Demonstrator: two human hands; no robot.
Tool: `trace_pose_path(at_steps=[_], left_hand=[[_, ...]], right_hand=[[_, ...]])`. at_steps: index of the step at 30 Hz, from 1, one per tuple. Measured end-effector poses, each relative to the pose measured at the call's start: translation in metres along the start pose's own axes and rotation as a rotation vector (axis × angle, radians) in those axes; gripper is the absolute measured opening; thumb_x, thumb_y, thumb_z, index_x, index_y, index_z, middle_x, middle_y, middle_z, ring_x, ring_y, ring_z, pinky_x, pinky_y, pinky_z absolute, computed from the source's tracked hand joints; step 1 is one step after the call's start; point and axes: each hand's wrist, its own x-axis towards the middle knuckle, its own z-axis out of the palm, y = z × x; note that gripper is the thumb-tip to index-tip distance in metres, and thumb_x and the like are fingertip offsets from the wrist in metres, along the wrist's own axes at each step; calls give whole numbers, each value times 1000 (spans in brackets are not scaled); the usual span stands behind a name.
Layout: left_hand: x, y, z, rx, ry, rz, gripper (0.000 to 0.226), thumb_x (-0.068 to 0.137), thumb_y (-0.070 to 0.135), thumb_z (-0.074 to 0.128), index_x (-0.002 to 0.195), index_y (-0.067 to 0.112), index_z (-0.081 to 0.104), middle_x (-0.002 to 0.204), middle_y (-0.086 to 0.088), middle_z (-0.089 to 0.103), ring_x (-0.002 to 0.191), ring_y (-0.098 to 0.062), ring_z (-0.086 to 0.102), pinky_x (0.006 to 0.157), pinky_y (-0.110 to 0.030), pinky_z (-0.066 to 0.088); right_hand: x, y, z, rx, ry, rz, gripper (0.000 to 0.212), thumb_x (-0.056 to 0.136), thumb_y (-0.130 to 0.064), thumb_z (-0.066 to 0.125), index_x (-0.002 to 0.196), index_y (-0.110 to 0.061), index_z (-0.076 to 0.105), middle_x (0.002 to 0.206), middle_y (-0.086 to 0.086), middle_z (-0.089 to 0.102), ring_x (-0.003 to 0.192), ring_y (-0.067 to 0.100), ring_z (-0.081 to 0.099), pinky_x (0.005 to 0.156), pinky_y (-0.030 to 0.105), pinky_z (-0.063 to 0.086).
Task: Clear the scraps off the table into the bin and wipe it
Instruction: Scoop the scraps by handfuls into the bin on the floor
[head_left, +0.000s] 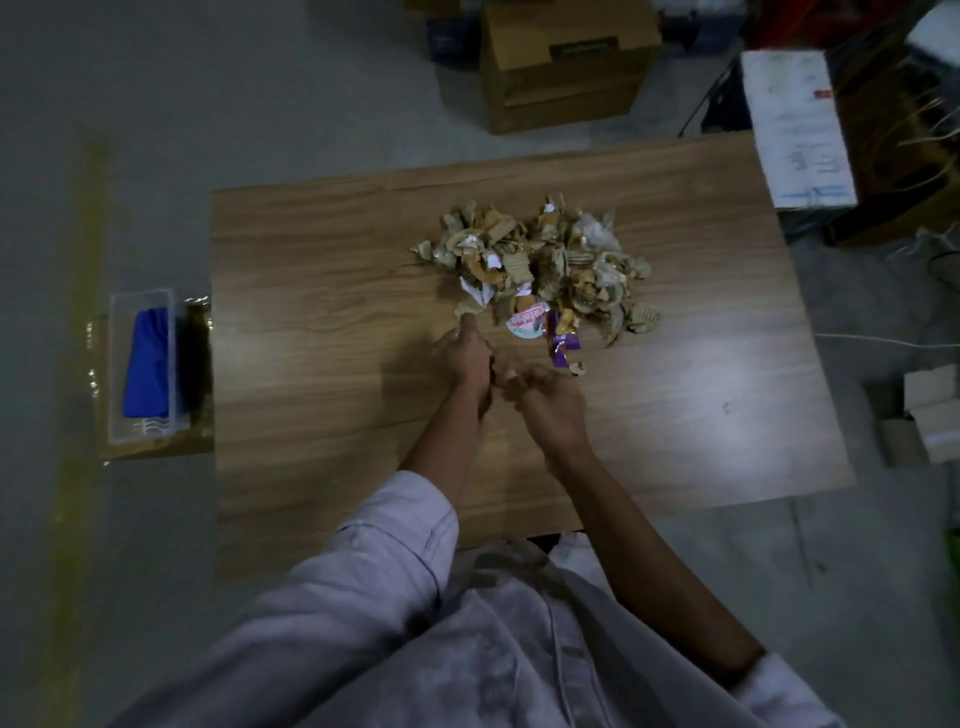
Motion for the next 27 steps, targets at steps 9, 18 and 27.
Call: trace_pose_path(at_steps=[9, 18, 27], left_hand=[[-15, -9, 34, 240, -116, 210, 53, 96, 40, 67, 70, -5, 65, 50, -6, 45, 41, -16, 39, 46, -25, 30], [-5, -6, 76, 228, -77, 97, 46, 93, 46, 68, 58, 18, 73, 50, -3, 55, 40, -14, 45, 44, -24, 34], [-4, -1, 70, 67, -90, -277, 45, 95, 57, 57, 80, 15, 68, 57, 0, 59, 42, -13, 47, 48, -25, 33]], right_hand=[[120, 7, -63, -458, 317, 1, 109, 61, -86, 70, 153, -46, 27, 166, 14, 9, 151, 44, 7, 109, 73, 20], [180, 31, -38, -913, 78, -195, 93, 83, -89, 34, 159, -42, 10, 170, 12, -3, 151, 52, -1, 115, 72, 7], [167, 41, -40, -773, 194, -477, 50, 101, -51, 39, 128, -13, 56, 126, 18, 56, 111, 36, 55, 81, 46, 54]])
